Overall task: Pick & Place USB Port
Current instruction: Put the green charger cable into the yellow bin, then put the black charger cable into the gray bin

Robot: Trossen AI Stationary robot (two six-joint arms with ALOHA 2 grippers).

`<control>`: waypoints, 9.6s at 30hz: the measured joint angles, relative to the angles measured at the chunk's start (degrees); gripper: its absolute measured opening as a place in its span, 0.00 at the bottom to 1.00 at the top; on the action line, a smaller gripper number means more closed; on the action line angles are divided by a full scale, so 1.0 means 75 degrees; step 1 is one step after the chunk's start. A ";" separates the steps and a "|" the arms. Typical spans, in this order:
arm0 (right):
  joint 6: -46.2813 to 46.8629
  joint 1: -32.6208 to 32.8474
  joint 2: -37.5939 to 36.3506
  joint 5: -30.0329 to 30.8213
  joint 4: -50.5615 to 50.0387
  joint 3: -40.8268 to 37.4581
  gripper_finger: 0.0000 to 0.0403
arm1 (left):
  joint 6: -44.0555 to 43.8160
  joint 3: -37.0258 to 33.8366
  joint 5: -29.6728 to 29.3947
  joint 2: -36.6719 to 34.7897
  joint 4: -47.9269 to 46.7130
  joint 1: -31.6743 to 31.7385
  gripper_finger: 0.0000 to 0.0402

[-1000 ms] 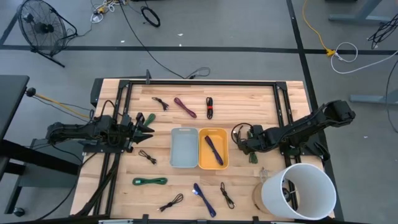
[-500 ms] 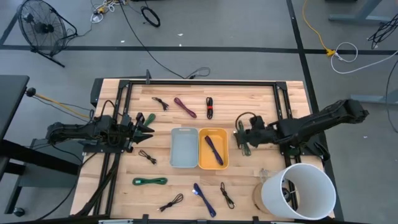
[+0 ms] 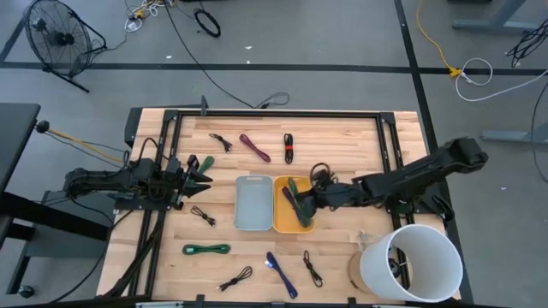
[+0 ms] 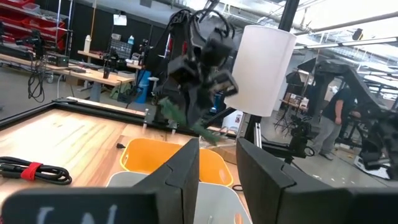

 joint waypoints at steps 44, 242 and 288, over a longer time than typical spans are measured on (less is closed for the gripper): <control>0.1007 -0.1025 -0.1325 -0.1550 -0.4134 0.0003 0.32 | -0.0003 0.0000 0.0005 0.0000 -0.0007 -0.0001 0.27; -0.4255 0.1176 0.0673 0.1117 -0.0259 0.2393 0.31 | -0.2064 0.5660 -0.3205 0.9383 -0.3252 -0.1564 0.56; -0.5894 0.0776 0.0676 0.1293 -0.0800 0.2393 0.31 | 0.4631 0.5674 -0.3191 1.0376 -0.4759 0.5582 0.48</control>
